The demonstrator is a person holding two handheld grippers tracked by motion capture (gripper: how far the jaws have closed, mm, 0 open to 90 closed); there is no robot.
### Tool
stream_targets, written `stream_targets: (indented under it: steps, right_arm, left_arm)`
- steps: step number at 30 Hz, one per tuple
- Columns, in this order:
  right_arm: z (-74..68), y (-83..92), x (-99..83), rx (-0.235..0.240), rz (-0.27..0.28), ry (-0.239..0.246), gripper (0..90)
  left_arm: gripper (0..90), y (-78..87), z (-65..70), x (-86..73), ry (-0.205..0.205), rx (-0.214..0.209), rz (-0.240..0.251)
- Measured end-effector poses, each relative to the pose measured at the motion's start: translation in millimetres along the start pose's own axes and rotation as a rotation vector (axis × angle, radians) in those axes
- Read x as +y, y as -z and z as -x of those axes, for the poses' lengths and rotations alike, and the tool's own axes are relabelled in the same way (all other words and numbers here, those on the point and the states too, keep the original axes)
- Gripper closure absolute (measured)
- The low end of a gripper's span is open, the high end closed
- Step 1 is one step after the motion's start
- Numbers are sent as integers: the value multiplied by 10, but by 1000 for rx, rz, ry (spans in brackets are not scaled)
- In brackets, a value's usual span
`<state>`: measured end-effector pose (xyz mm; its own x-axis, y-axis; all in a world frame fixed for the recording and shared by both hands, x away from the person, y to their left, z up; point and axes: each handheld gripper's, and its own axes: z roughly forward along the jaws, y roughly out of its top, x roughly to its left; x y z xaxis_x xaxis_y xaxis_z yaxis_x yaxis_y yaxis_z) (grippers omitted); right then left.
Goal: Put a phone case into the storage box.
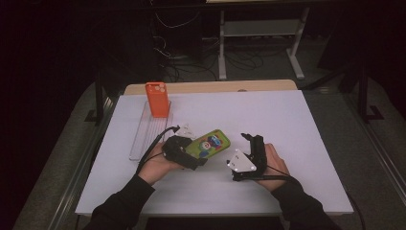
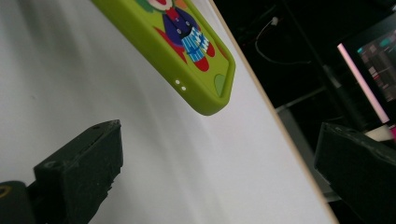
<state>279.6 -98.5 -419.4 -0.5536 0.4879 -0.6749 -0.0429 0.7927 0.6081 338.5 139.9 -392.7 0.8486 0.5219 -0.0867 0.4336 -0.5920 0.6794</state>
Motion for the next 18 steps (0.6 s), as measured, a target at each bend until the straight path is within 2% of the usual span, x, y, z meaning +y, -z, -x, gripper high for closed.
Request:
stream_targets:
  steps: [2, 4, 5, 7, 8, 10, 11, 12, 16, 18]
  right_arm:
    - [-24, 1, 7, -16, -2, 24, 5]
    - [-20, 1, 8, -29, -6, 78, 5]
    - [-27, 0, 10, -35, -3, 87, 5]
    - [-23, -2, 6, -48, -4, 148, 5]
    - [-39, -9, 6, -58, 6, 140, 5]
    - [-54, -9, 6, -74, -1, 181, 5]
    - [-57, -8, 7, -76, -1, 192, 5]
    - [-56, -13, 6, -83, -3, 230, 5]
    - [-90, -9, 22, -116, 0, 271, 5]
    - [-94, -7, 30, -132, -1, 346, 5]
  left_arm:
    - [155, -2, 2, -2, -1, 0, 2]
    - [155, -6, 7, -3, 3, 1, 1]
    - [155, -8, 7, -3, 3, 0, 1]
    - [154, -10, 11, -4, 8, -2, 2]
    - [155, -6, 2, -2, -4, -2, -5]
    - [155, 1, -1, -5, -6, 0, -17]
    - [155, -6, 9, -7, 9, 1, -7]
    - [155, 0, 2, -6, 1, 1, -15]
    - [155, 8, -5, -4, -7, 2, -19]
    - [155, 8, -4, -3, -10, 3, -20]
